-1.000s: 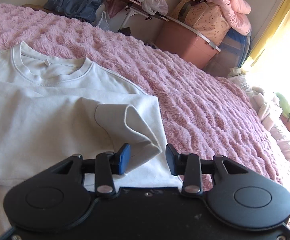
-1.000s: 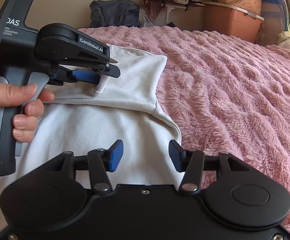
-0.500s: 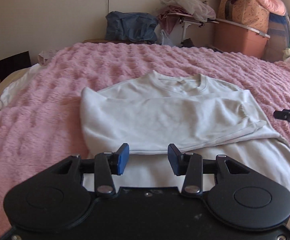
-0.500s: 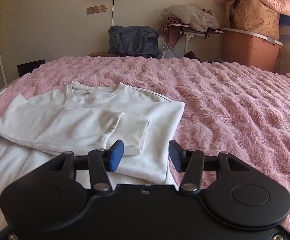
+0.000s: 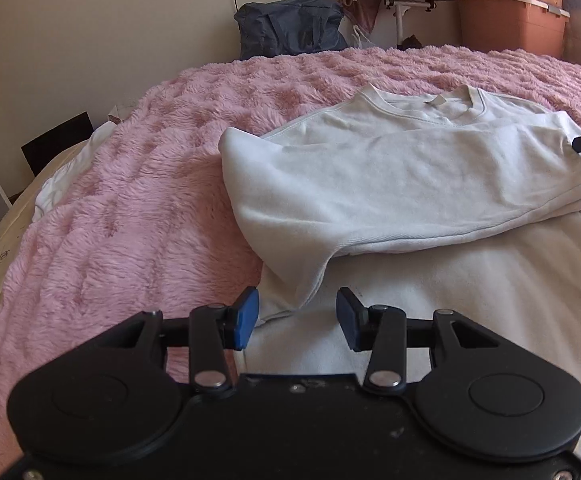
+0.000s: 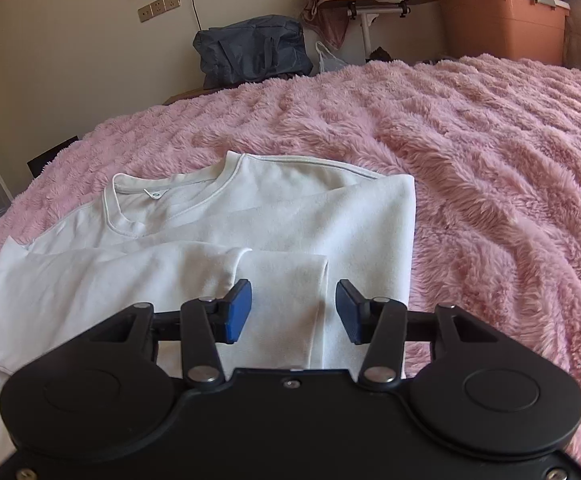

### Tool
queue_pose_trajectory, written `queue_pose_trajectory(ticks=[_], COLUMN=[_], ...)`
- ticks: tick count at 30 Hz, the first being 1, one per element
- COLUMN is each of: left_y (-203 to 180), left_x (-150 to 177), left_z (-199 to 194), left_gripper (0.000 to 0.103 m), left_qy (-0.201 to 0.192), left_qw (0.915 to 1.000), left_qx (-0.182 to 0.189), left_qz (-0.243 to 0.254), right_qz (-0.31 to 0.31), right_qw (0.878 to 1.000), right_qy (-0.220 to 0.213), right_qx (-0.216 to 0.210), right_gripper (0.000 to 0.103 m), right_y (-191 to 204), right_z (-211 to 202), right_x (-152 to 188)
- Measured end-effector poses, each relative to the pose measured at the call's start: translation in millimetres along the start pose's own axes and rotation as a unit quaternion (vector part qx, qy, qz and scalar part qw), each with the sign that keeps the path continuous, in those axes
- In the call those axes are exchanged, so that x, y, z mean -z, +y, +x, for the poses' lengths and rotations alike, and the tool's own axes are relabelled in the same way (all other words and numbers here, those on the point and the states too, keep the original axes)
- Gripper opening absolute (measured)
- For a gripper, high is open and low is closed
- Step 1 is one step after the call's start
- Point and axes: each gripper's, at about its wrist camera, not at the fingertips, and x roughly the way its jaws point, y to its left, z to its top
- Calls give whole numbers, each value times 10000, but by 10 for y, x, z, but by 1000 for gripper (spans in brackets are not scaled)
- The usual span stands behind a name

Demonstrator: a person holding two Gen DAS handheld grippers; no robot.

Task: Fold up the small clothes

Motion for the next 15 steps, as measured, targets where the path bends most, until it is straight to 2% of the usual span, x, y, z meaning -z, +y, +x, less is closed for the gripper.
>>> queue_pose_trajectory(ticks=[4,10,13,15], left_y=[-89,-44,-28,-25], left_x=[30,32,27,26], left_z=[110,196,200,199], left_gripper=[45,45,44,40], left_qy=[-119,-164,-174,-206], left_qw=[9979,9980,9982,9983], left_qx=[-501,-590,-561,-547], left_qz=[401,151,73,31], right_qz=[95,199,190,241], right_qw=[9999,9996,9996,9993], right_qy=[-1,-13,-43,-39], right_qx=[-97,-218,-202,-271], right_gripper=[49,44,45,37], right_y=[-14,-51,-49,-62], right_z=[42,82,117,148], right_x=[33,28,-15,-37])
